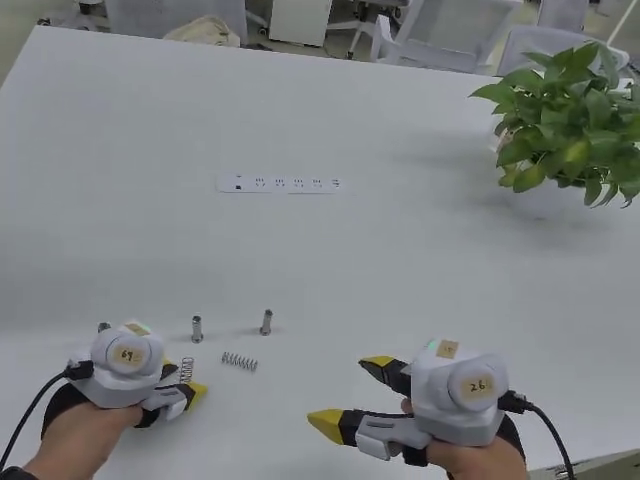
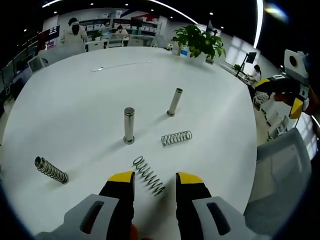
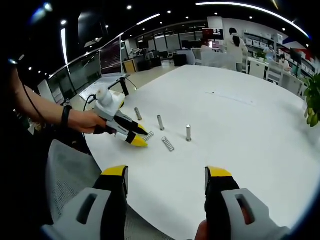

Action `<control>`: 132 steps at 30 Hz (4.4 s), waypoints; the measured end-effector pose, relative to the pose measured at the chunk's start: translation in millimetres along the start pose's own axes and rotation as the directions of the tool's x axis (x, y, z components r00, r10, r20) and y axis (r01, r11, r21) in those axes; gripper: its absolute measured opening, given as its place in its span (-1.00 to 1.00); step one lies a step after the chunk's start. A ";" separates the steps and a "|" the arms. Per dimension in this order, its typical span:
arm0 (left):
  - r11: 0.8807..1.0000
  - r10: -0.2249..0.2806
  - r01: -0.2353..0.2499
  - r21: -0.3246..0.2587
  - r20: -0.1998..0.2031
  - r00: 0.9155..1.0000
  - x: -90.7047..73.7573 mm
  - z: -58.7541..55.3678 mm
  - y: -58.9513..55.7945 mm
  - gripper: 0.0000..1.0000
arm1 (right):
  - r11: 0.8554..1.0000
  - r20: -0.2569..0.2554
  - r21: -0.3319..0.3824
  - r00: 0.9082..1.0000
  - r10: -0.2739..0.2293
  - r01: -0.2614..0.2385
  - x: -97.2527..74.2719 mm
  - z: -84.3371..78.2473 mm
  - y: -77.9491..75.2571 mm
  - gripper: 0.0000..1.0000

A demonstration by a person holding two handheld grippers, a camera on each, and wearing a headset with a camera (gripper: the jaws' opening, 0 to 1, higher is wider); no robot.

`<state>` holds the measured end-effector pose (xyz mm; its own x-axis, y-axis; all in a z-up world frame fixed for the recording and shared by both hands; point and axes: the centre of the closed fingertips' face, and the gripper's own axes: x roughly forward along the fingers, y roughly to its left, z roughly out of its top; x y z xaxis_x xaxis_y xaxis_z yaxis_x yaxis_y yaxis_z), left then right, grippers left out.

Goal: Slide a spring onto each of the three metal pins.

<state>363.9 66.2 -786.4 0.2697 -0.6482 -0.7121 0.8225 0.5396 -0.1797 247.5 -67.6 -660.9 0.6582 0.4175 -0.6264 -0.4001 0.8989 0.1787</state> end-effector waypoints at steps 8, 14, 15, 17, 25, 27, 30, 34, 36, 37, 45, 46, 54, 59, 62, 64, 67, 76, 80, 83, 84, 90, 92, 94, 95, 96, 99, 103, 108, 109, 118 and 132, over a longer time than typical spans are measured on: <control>1.000 0.020 -0.020 0.019 -0.001 1.000 -2.3 -0.4 3.1 -0.62 | 1.000 -0.003 0.001 1.000 0.000 0.000 -0.2 -1.7 -0.5 0.21; 0.997 0.057 -0.056 0.047 -0.011 0.998 -4.7 -3.1 9.6 -0.76 | 1.000 0.000 0.004 1.000 0.000 0.000 0.1 -0.9 -0.7 0.21; 0.996 0.072 -0.071 0.054 -0.015 0.997 -5.0 -3.4 12.3 -0.82 | 1.000 -0.001 0.002 1.000 0.000 0.000 0.4 -1.0 -0.5 0.21; 0.995 0.087 -0.086 0.057 -0.014 0.996 -4.5 -2.4 15.4 -0.94 | 1.000 -0.003 -0.001 1.000 0.001 -0.001 0.9 -1.4 0.1 0.21; 0.994 0.096 -0.095 0.060 -0.023 0.995 -13.7 -5.8 16.3 -0.95 | 1.000 0.006 0.003 1.000 0.005 -0.005 1.3 -0.6 3.1 0.20; 0.994 0.097 -0.096 0.061 -0.018 0.995 -19.4 -5.4 16.7 -0.95 | 1.000 0.005 0.004 1.000 0.005 -0.005 1.5 -1.5 3.3 0.20; 0.994 0.097 -0.097 0.058 -0.008 0.995 -27.2 -5.5 16.2 -0.95 | 1.000 0.008 0.012 1.000 0.010 -0.011 2.6 -2.1 4.4 0.20; 0.993 0.100 -0.100 0.058 0.005 0.995 -38.1 -8.6 15.5 -0.95 | 1.000 0.007 0.010 1.000 0.019 -0.019 4.1 -2.0 7.1 0.20; 0.994 0.097 -0.098 0.058 0.007 0.995 -41.3 -10.9 14.8 -0.95 | 1.000 0.008 0.010 1.000 0.023 -0.023 4.9 -1.5 8.4 0.20; 0.994 0.098 -0.099 0.049 0.013 0.995 -43.9 -12.3 14.8 -0.95 | 1.000 0.008 0.009 1.000 0.026 -0.026 5.8 -1.3 9.4 0.20; 0.994 0.096 -0.098 0.037 0.045 0.994 -61.7 -15.7 9.0 -0.95 | 0.999 0.005 -0.002 0.999 0.053 -0.053 11.3 1.0 17.9 0.20; 0.994 0.098 -0.100 0.038 0.051 0.994 -66.0 -15.9 8.1 -0.95 | 0.998 0.004 -0.004 0.998 0.057 -0.057 12.6 1.1 18.5 0.19; 0.993 0.105 -0.109 0.053 0.065 0.992 -82.7 -21.4 7.3 -0.95 | 0.996 -0.001 -0.018 0.997 0.083 -0.083 18.4 4.7 25.5 0.19; 0.992 0.104 -0.109 0.063 0.079 0.991 -93.4 -21.4 5.3 -0.95 | 0.995 -0.005 -0.027 0.995 0.099 -0.099 21.7 5.8 28.6 0.18; 0.991 0.099 -0.106 0.077 0.088 0.991 -99.7 -19.0 1.5 -0.95 | 0.994 -0.009 -0.034 0.994 0.106 -0.107 22.6 6.9 30.2 0.17; 0.991 0.096 -0.105 0.088 0.095 0.991 -103.8 -16.9 -0.9 -0.95 | 0.993 -0.006 -0.034 0.994 0.112 -0.112 23.3 8.1 31.1 0.16; 0.990 0.091 -0.101 0.100 0.107 0.990 -108.6 -13.2 -4.1 -0.95 | 0.992 -0.003 -0.030 0.993 0.121 -0.121 24.0 9.4 32.9 0.15; 0.984 0.069 -0.092 0.155 0.152 0.986 -125.1 8.4 -17.6 -0.95 | 0.988 -0.004 -0.035 0.988 0.151 -0.151 27.8 10.6 40.9 0.11; 0.982 0.056 -0.086 0.168 0.172 0.984 -129.2 16.7 -23.6 -0.95 | 0.986 -0.002 -0.038 0.986 0.165 -0.165 29.0 12.2 44.9 0.09; 0.980 0.047 -0.080 0.183 0.177 0.983 -129.6 19.8 -28.2 -0.95 | 0.985 0.001 -0.040 0.985 0.171 -0.170 29.6 13.3 46.7 0.08; 0.979 0.044 -0.078 0.186 0.178 0.983 -129.8 20.6 -29.8 -0.95 | 0.984 0.002 -0.040 0.985 0.173 -0.172 29.4 13.8 47.4 0.08; 0.972 0.004 -0.047 0.232 0.179 0.984 -131.0 25.5 -48.4 -0.95 | 0.981 0.008 -0.028 0.981 0.192 -0.191 30.9 15.5 51.9 0.02; 0.967 -0.012 -0.033 0.254 0.173 0.985 -130.4 25.4 -54.9 -0.95 | 0.979 0.016 -0.014 0.979 0.204 -0.204 31.5 16.5 54.9 0.01; 0.960 -0.035 -0.013 0.279 0.166 0.986 -128.8 25.7 -65.9 -0.95 | 0.975 0.017 -0.010 0.975 0.220 -0.220 33.1 16.3 59.1 0.00; 0.958 -0.044 -0.005 0.285 0.164 0.985 -128.5 26.3 -70.4 -0.95 | 0.974 0.012 -0.012 0.974 0.226 -0.226 33.9 15.6 61.2 0.00; 0.957 -0.052 0.001 0.291 0.166 0.985 -128.6 27.7 -75.3 -0.95 | 0.973 0.009 -0.015 0.973 0.231 -0.231 34.7 14.7 63.0 0.00; 0.943 -0.087 0.028 0.330 0.164 0.983 -128.0 30.5 -92.8 -0.95 | 0.968 0.006 -0.016 0.968 0.251 -0.251 35.3 14.4 70.0 -0.03; 0.929 -0.121 0.056 0.367 0.157 0.980 -126.1 32.5 -107.9 -0.95 | 0.962 0.005 -0.021 0.962 0.271 -0.271 36.1 14.4 76.6 -0.05; 0.907 -0.159 0.089 0.412 0.139 0.977 -123.7 34.0 -119.7 -0.95 | 0.957 0.006 -0.021 0.957 0.290 -0.290 36.7 14.6 83.0 -0.09; 0.902 -0.164 0.093 0.421 0.136 0.977 -124.1 34.9 -121.5 -0.95 | 0.955 0.008 -0.020 0.955 0.297 -0.297 36.5 14.7 84.6 -0.11; 0.875 -0.204 0.129 0.467 0.113 0.972 -122.8 36.3 -128.7 -0.95 | 0.928 0.008 -0.006 0.928 0.371 -0.371 34.6 11.8 101.0 -0.34; 0.839 -0.232 0.164 0.519 0.069 0.970 -118.6 31.1 -133.8 -0.95 | 0.900 0.016 0.015 0.900 0.435 -0.435 32.7 13.9 116.5 -0.52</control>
<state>237.5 54.1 -656.8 0.1054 -0.7911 -0.6025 0.9941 0.0674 0.0854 231.3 52.6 -650.0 0.4289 0.7692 -0.4737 -0.6373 0.6293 0.4448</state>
